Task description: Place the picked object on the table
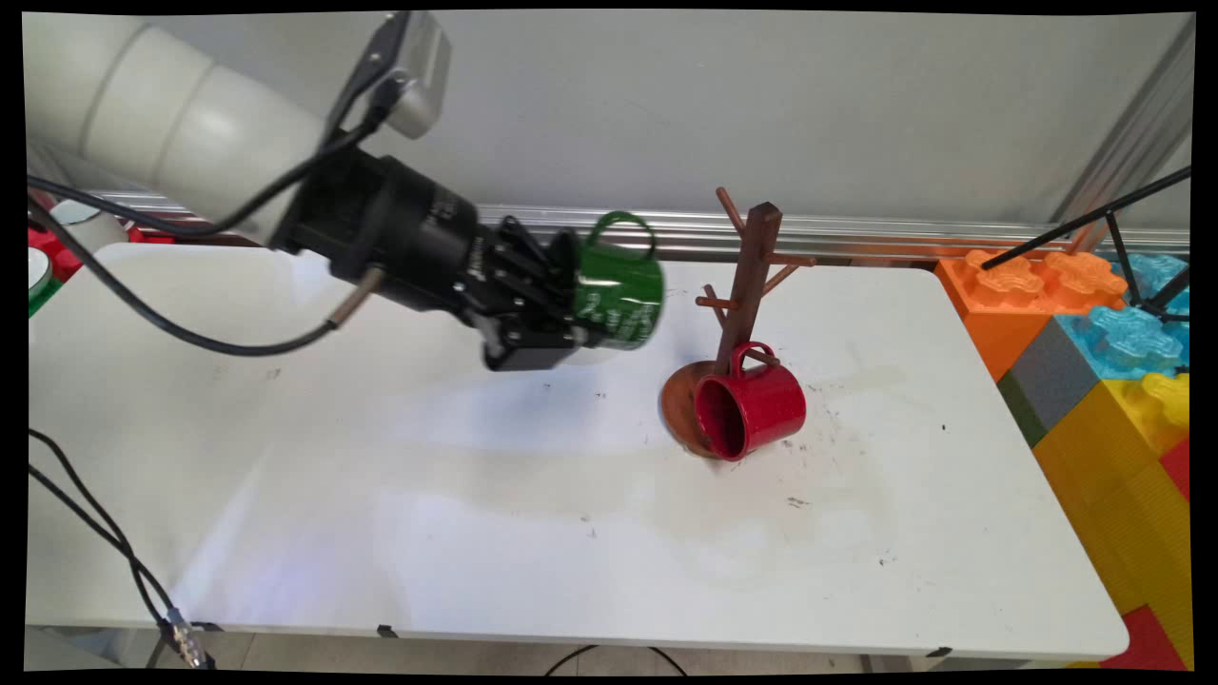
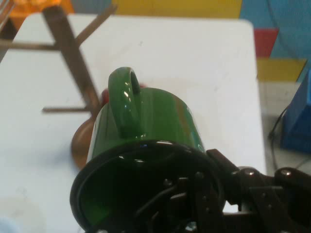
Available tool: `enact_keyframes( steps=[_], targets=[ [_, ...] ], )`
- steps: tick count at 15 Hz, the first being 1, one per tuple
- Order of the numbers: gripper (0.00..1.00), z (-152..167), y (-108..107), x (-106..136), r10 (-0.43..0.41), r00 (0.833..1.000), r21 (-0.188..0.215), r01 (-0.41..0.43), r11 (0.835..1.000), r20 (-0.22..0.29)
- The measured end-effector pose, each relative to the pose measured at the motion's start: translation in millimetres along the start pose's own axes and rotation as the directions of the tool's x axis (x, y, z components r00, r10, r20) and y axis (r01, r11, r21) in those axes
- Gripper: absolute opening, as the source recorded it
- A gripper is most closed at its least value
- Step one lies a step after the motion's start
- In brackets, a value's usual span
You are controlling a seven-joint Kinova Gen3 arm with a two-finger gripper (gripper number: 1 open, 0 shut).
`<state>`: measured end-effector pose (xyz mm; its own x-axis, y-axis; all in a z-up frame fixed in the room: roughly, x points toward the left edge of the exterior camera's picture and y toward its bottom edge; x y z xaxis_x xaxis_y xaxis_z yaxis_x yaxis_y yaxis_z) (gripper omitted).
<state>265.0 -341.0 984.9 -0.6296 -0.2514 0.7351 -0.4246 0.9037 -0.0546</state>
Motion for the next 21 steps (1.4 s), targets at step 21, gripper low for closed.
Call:
enact_keyframes(
  steps=[21],
  targets=[
    [0.00, 55, -75, -59, 0.133, 0.770, -0.004, -0.167, 0.986, 0.624]
  ],
)
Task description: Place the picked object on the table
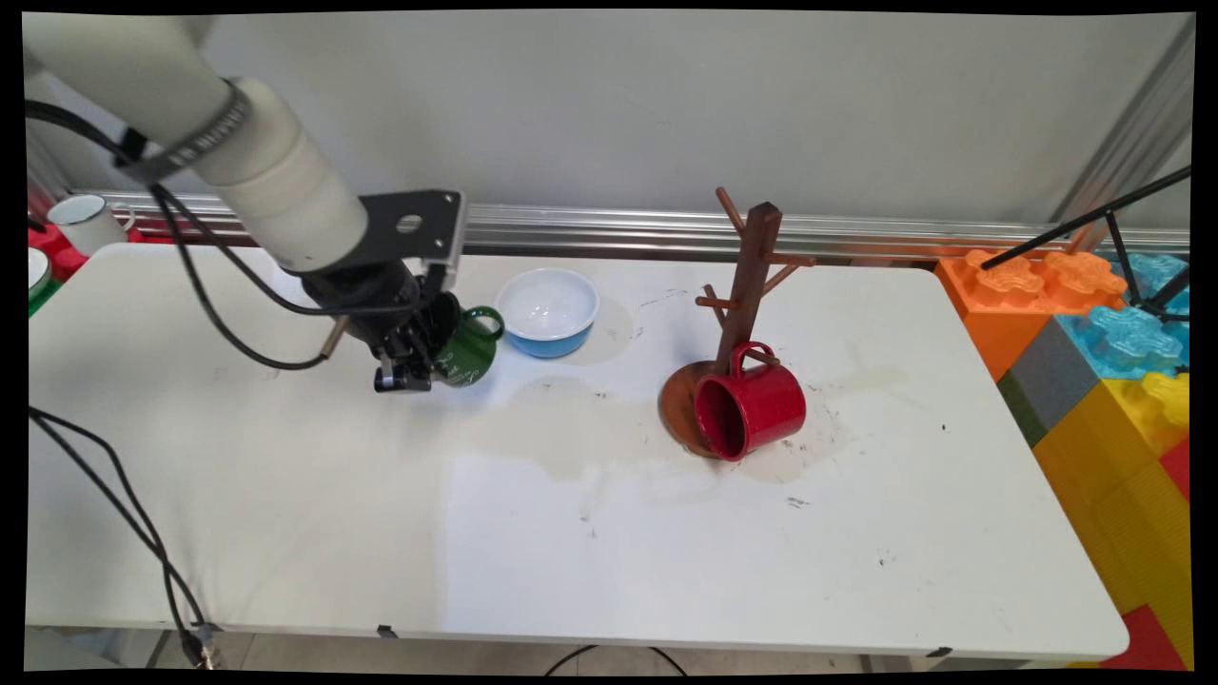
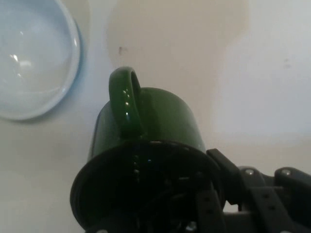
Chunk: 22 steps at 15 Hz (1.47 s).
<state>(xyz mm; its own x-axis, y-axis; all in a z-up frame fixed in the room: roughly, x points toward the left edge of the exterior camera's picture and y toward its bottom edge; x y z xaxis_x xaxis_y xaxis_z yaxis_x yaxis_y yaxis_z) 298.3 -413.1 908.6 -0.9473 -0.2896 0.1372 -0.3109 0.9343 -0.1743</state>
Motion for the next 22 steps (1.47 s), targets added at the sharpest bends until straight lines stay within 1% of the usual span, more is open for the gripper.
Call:
enact_keyframes(
  steps=[5, 9, 13, 18, 22],
  targets=[
    [0.00, 38, -11, 13, -0.001, 0.997, -0.029, 0.003, 1.000, 0.080],
    [0.00, 65, -17, 25, -0.007, 0.993, -0.056, 0.014, 0.998, 0.118],
    [0.00, 83, -20, 41, -0.016, 0.991, -0.088, 0.028, 0.996, 0.134],
    [0.00, 98, -25, 55, -0.022, 0.989, -0.114, 0.039, 0.993, 0.144],
    [0.00, 108, -28, 62, -0.022, 0.989, -0.129, 0.040, 0.991, 0.144]
  ],
)
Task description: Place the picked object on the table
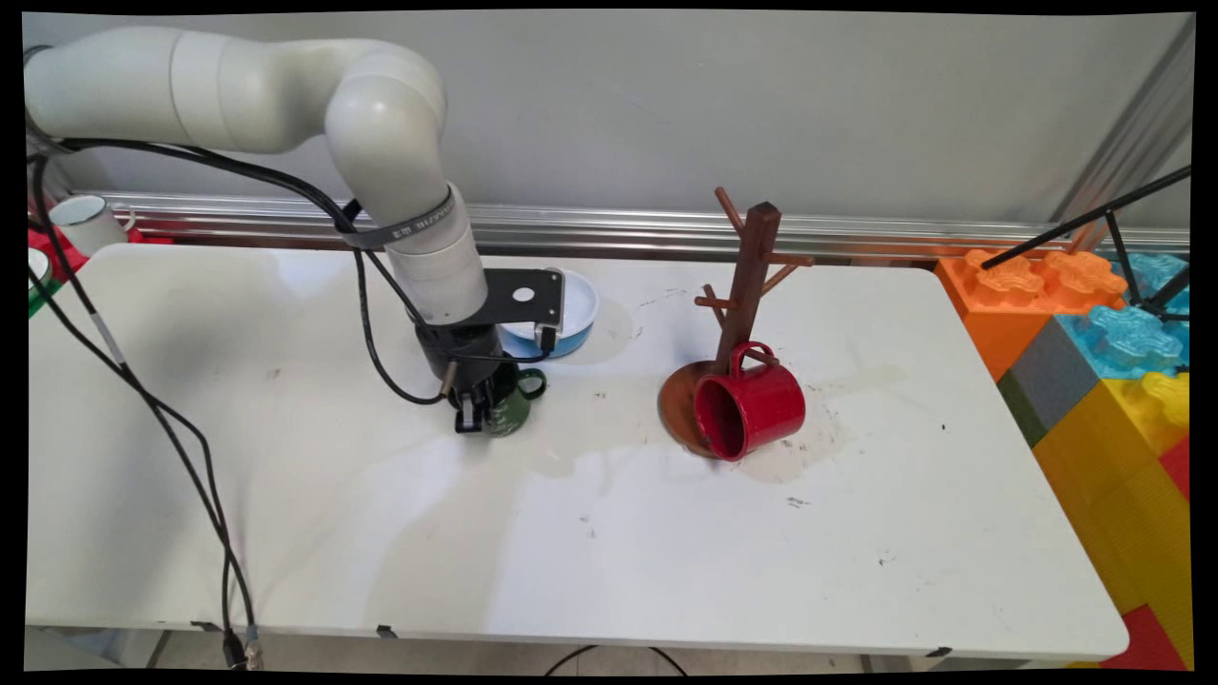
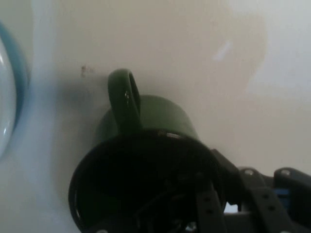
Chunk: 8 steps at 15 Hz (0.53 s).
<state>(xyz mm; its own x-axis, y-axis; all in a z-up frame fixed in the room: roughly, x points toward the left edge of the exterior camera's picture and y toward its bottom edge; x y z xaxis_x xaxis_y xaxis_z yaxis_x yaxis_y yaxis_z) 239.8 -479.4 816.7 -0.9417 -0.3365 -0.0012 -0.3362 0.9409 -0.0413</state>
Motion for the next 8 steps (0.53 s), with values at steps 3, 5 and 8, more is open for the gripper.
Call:
enact_keyframes(
  steps=[3, 5, 8],
  targets=[
    [1.00, 4, -1, 4, 0.000, 1.000, -0.008, 0.000, 1.000, -0.003],
    [1.00, 6, -3, 7, -0.001, 1.000, -0.009, 0.001, 1.000, -0.008],
    [1.00, 7, -6, 12, 0.005, 1.000, -0.004, -0.005, 1.000, -0.022]
  ],
)
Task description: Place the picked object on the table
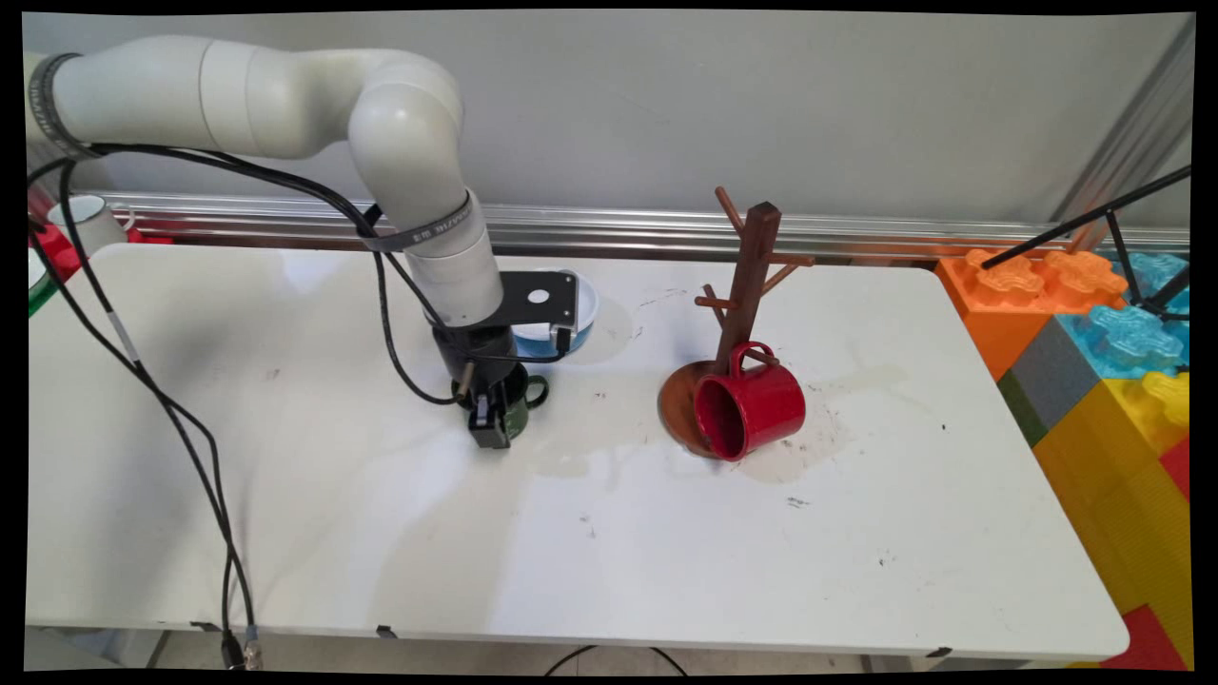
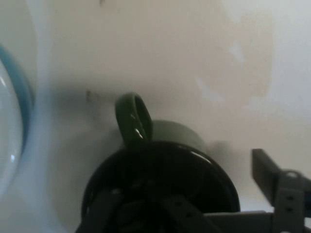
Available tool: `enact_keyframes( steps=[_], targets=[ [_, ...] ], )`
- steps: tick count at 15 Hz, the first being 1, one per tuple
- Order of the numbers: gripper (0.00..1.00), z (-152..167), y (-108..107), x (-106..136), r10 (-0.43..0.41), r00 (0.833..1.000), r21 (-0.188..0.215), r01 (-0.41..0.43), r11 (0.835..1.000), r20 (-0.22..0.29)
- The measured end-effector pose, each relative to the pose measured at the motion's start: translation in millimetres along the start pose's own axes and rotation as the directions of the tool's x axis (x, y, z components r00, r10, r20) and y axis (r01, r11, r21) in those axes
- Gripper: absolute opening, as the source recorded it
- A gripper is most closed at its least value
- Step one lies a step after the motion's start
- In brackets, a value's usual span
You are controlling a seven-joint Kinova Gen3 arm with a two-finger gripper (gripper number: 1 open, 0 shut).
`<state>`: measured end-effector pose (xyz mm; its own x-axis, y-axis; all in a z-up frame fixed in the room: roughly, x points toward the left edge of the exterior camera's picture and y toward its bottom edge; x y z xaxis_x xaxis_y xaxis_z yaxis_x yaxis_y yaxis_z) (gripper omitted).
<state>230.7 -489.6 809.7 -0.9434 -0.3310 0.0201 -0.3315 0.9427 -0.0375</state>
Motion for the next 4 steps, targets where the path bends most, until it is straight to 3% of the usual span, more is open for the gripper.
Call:
enact_keyframes(
  steps=[4],
  targets=[
    [1.00, -9.2, -1.5, 5.6, 0.012, 0.999, 0.018, -0.011, 1.000, -0.040]
  ],
)
